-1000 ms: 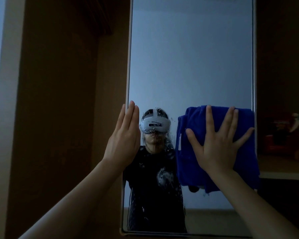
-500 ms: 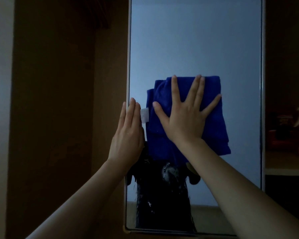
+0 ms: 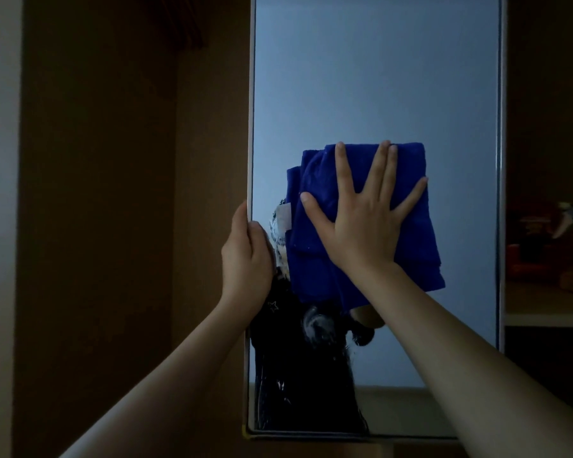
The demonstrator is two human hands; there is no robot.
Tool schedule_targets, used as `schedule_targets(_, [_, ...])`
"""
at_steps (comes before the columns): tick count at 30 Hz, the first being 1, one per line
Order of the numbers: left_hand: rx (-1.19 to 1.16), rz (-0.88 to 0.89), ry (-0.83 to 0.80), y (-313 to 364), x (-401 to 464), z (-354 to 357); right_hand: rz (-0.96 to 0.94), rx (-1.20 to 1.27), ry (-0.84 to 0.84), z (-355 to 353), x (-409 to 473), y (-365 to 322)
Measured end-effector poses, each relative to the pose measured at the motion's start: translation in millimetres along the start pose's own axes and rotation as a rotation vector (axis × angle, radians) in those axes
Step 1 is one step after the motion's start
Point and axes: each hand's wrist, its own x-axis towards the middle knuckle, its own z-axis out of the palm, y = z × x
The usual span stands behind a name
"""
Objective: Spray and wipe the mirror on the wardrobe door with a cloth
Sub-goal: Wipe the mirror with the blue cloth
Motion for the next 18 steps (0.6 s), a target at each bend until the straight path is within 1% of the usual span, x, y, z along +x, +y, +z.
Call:
schedule_targets(4, [-0.129,-0.055,-0.046,-1,3,-6,0.01,0.008,-0.013,-2,-6,-3])
schedule_targets(7, [-0.194,-0.12,-0.075,-2,5,-11,0.028,0.016,-0.024,-1,-19,-9])
schedule_targets(9, [-0.227,-0.133,-0.095,-1,6,-13,0.034,0.022,-0.033,1,-32,-14])
schedule_targets(14, [-0.236,-0.123,-0.097,-1,6,-13,0.029,-0.004,-0.033,9,-63,-28])
schedule_targets(18, [-0.224,-0.116,-0.076,-3,4,-11,0.06,-0.028,-0.032,10,-63,-35])
